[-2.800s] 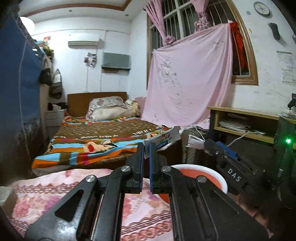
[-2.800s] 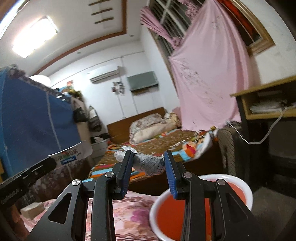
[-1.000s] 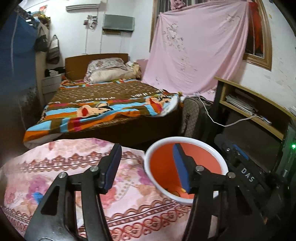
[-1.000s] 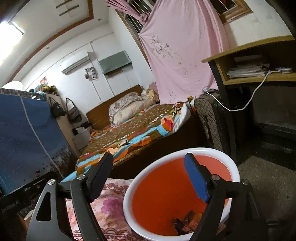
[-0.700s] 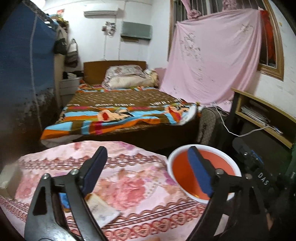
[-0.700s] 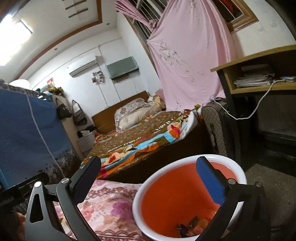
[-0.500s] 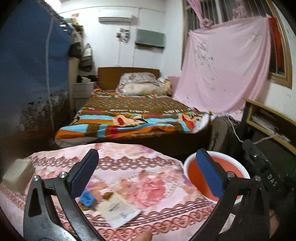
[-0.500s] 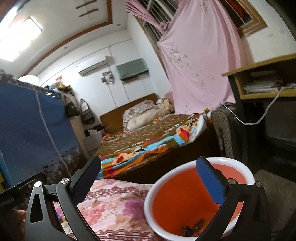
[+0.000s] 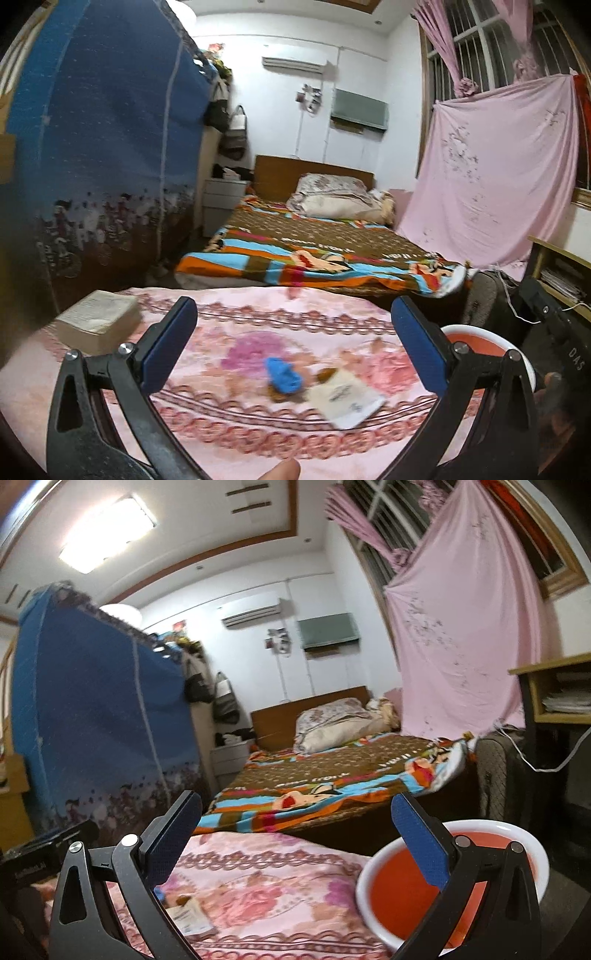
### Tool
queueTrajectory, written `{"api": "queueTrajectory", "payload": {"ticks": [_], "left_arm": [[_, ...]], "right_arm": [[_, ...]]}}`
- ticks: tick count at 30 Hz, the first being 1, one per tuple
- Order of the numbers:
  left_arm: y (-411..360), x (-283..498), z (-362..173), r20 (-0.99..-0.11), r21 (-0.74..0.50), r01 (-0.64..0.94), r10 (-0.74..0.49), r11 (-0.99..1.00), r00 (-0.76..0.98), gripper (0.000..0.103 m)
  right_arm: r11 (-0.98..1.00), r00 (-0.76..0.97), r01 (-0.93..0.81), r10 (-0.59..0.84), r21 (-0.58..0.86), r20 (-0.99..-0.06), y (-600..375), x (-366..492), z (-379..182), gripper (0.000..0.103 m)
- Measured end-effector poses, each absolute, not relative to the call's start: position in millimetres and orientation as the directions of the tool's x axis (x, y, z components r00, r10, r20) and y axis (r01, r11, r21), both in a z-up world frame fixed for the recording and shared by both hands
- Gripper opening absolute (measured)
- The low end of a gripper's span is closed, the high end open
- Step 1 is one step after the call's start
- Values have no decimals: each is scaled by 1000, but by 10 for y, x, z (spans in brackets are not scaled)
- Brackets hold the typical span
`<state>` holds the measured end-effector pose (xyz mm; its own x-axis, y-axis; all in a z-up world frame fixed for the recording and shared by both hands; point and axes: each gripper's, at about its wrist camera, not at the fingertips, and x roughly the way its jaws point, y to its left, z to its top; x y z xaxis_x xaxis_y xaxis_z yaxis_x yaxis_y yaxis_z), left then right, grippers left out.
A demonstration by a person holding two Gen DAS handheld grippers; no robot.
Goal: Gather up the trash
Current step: 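Move both open tools back toward the remaining trash on the bedspread, then grasp the white printed sachet with the right tool while the left tool grasps the brown round biscuit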
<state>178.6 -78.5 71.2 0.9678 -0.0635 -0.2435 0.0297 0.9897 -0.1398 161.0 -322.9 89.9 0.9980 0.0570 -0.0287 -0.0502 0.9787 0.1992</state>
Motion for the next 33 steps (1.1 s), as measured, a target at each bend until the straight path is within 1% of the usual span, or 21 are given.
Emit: {"api": "queueTrajectory", "payload": {"ticks": [5,12,15,20,24,26,27,28,30,32,33], "left_arm": [[-537,1670,708,-208,-99,-6,-14,995,978,92],[-322,1597,656,-188,-45,-13,5,999,982,92],[-278,1616,609,-202,-32,-1,-5,999,979,92],[-207,1663,566,-239,-52,25,-37,998,970,91],[-171,1772,524,-295,-80,47,-69,996,953,89],[-191,1858,476,-348,-86,57,-84,995,934,83],[-197,1896,458,-368,-87,60,-88,994,925,81],[-203,1935,426,-395,-90,64,-94,994,914,76],[-209,2021,372,-447,-102,79,-117,992,887,70],[-219,2098,319,-491,-116,98,-142,988,859,59],[-226,2136,295,-512,-122,108,-156,987,844,57]], "right_arm": [[984,992,-121,124,131,-18,-2973,1593,907,103],[979,977,-196,199,56,-73,-2682,1685,846,103],[972,965,-231,234,34,-122,-2593,1760,808,103],[960,926,-281,275,14,-260,-2466,1959,712,103],[950,882,-312,294,11,-368,-2371,2133,614,103],[947,861,-321,294,6,-415,-2327,2213,565,102],[946,850,-323,291,2,-439,-2305,2252,538,98],[945,841,-326,290,-1,-457,-2287,2278,518,91],[945,824,-327,280,-9,-493,-2249,2333,469,84],[944,806,-330,274,-13,-524,-2218,2380,423,81],[941,794,-338,278,-13,-541,-2200,2404,398,79]]}}
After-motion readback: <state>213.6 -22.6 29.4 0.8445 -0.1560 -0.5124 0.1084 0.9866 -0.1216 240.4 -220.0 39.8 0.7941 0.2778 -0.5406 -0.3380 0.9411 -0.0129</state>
